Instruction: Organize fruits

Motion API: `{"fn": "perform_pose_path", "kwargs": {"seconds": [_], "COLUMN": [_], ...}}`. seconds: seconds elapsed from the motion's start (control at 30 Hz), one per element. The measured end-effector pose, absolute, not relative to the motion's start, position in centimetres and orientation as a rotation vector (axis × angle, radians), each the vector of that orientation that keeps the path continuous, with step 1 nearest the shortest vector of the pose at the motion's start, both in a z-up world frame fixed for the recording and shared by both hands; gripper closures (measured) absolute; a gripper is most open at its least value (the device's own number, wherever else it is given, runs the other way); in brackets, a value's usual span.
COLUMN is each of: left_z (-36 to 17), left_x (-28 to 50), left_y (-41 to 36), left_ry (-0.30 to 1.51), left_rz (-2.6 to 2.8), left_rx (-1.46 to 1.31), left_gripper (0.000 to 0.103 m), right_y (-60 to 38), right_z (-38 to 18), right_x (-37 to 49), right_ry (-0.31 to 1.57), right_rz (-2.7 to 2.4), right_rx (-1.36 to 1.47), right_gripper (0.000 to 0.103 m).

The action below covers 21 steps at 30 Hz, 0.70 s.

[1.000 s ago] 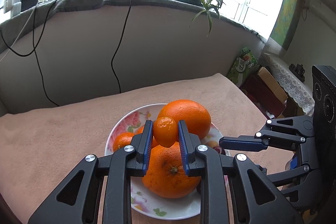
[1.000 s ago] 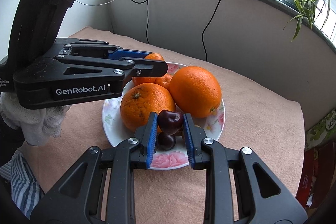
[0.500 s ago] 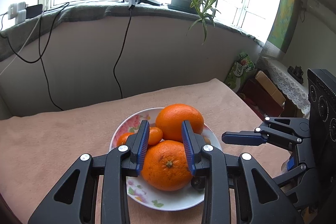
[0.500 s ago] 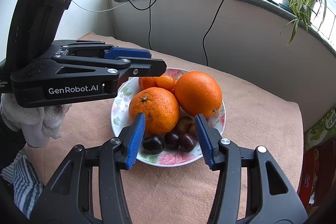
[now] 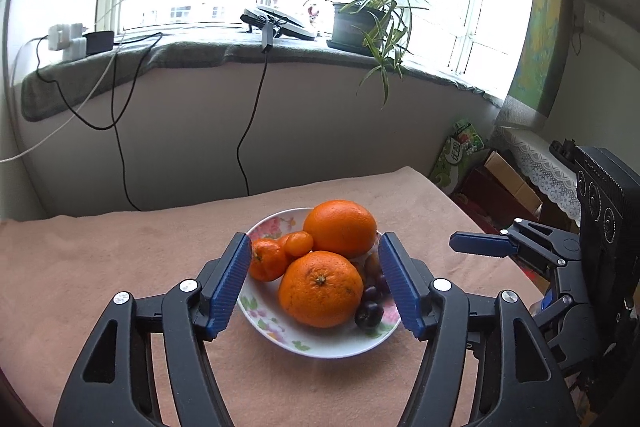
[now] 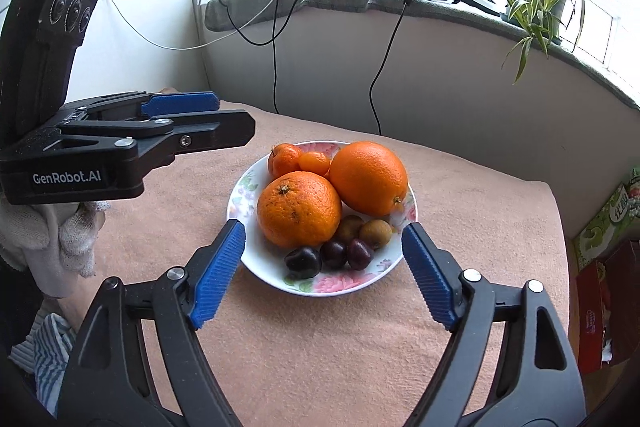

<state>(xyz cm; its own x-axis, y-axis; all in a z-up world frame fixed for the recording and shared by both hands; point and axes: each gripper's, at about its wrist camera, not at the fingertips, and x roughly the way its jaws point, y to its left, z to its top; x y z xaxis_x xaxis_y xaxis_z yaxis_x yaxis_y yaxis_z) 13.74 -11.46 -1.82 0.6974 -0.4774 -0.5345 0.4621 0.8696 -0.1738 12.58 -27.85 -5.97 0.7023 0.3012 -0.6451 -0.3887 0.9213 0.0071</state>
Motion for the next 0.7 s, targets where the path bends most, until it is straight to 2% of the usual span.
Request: {"fn": "perform_pose_path", "kwargs": {"seconds": [0.03,0.13,0.23,0.37,0.7], "left_z": [-1.7,-1.5,-1.4,-1.5,-2.8], "left_x": [13.3,11.9,10.5,8.9,6.2], "left_y": [-11.3,-10.9,-10.7,-10.8,-10.1], "left_ry": [0.598,0.582,0.567,0.551,0.568], "left_rz": [-0.515,-0.491,-0.467,-0.431,-0.378], "left_rx": [-0.024,-0.018,0.001,0.027,0.006], "left_gripper": [0.029,0.027,0.022,0.022,0.020], "right_y": [-28.0,-28.5,-28.8,-29.0,-29.2], "right_z": [-5.9,-5.8,-5.8,-5.8,-6.3], "right_x": [12.3,11.2,10.3,9.1,6.0], "right_ry": [0.687,0.670,0.660,0.633,0.620], "right_rz": [0.375,0.332,0.303,0.244,0.195], "right_rx": [-0.125,-0.100,-0.088,-0.091,-0.039], "right_gripper": [0.016,0.010,0.008,0.002,0.001]}}
